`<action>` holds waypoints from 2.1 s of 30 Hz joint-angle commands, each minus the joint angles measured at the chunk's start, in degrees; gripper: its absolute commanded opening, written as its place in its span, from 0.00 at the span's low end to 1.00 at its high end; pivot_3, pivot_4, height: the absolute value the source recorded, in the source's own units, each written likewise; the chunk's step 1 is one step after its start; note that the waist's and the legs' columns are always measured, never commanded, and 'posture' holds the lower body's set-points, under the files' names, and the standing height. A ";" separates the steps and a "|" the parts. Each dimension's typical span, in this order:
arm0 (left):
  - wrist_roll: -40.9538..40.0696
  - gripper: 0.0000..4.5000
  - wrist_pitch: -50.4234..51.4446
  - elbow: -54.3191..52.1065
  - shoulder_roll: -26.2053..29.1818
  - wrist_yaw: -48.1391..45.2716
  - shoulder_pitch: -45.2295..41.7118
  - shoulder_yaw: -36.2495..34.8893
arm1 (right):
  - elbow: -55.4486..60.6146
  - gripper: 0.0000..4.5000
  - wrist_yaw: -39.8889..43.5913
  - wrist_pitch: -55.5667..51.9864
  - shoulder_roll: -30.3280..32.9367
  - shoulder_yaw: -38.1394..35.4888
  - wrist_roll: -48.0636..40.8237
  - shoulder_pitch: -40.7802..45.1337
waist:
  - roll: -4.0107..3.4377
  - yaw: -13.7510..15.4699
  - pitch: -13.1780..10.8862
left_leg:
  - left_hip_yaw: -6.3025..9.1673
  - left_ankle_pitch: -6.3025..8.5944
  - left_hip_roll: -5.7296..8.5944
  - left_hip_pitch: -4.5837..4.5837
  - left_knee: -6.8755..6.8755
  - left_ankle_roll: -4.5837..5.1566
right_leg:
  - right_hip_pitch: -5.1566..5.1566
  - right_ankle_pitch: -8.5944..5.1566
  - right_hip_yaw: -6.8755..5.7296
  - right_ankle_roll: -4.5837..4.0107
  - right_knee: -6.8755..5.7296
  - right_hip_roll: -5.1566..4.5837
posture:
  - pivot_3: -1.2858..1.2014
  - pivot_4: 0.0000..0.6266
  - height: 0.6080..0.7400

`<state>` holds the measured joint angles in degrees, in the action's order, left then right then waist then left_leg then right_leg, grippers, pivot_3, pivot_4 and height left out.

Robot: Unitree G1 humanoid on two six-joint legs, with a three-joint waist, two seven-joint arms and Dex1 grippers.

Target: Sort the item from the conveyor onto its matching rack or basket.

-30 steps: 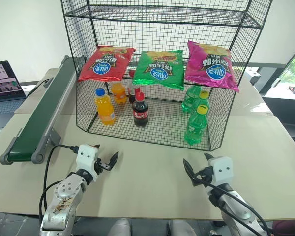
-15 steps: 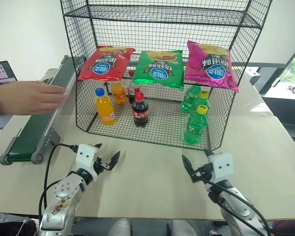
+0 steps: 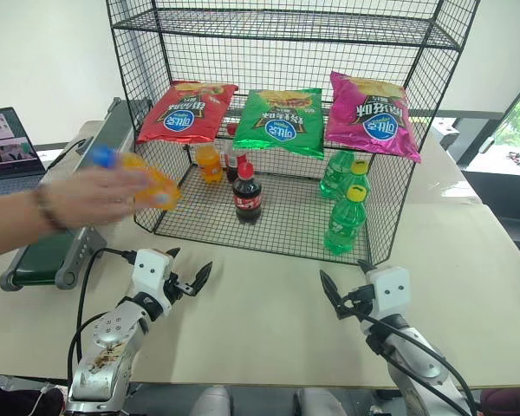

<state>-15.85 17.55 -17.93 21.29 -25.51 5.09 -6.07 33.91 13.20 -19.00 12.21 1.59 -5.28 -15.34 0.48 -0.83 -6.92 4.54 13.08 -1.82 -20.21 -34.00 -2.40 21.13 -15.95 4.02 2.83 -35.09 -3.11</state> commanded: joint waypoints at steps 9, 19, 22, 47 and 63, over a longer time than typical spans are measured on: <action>-0.06 1.00 -0.75 -1.41 0.41 -0.24 -0.16 -0.48 | 1.54 1.00 -0.73 0.51 -0.26 -0.05 -0.20 0.23 | 0.00 -0.01 0.00 | 0.00 0.00 0.00 0.00 0.00 0.00 | 0.00 0.00 0.00 0.00 0.00 0.00 | 0.52 0.24 0.98; -0.94 1.00 -0.47 -1.92 0.01 -0.68 0.14 -0.43 | 1.80 1.00 -0.74 0.40 0.00 -0.18 -0.23 -0.03 | 0.00 -0.01 0.00 | 0.00 0.00 0.00 0.00 0.00 0.00 | 0.00 0.00 0.00 0.00 -0.01 0.00 | 0.52 0.24 0.98; -1.14 1.00 -0.33 -2.02 -0.02 -0.71 0.25 -0.50 | 1.80 1.00 -0.69 0.34 0.03 -0.11 -0.24 -0.03 | 0.00 0.00 0.00 | 0.00 0.00 0.00 0.00 0.00 0.00 | 0.00 0.00 0.00 0.00 -0.01 0.00 | 0.52 0.24 0.98; -18.64 1.00 7.29 -13.52 3.57 13.77 3.85 -36.35 | -5.05 1.00 32.93 -16.48 14.11 4.33 -32.45 38.57 | 0.14 0.27 -0.02 | 0.07 0.04 0.02 0.01 -0.22 0.07 | -0.13 0.24 -0.10 -0.41 0.00 0.01 | 0.52 0.24 0.98; -21.94 1.00 2.65 8.25 13.15 5.48 -1.09 -44.21 | -13.18 1.00 42.56 -11.79 8.56 7.64 -32.96 53.28 | 0.18 -0.10 -0.01 | 0.06 0.05 -0.04 0.02 -0.17 0.08 | 0.02 0.27 -0.10 -0.47 -0.12 0.04 | 0.52 0.24 0.98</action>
<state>-38.30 22.27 -9.66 32.68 -19.46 5.05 -48.74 19.15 55.15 -31.90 21.19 10.54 -36.80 36.45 0.66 -0.93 -6.93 4.60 13.13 -1.87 -20.20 -34.17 -2.33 21.16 -15.67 3.92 2.36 -35.22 -3.07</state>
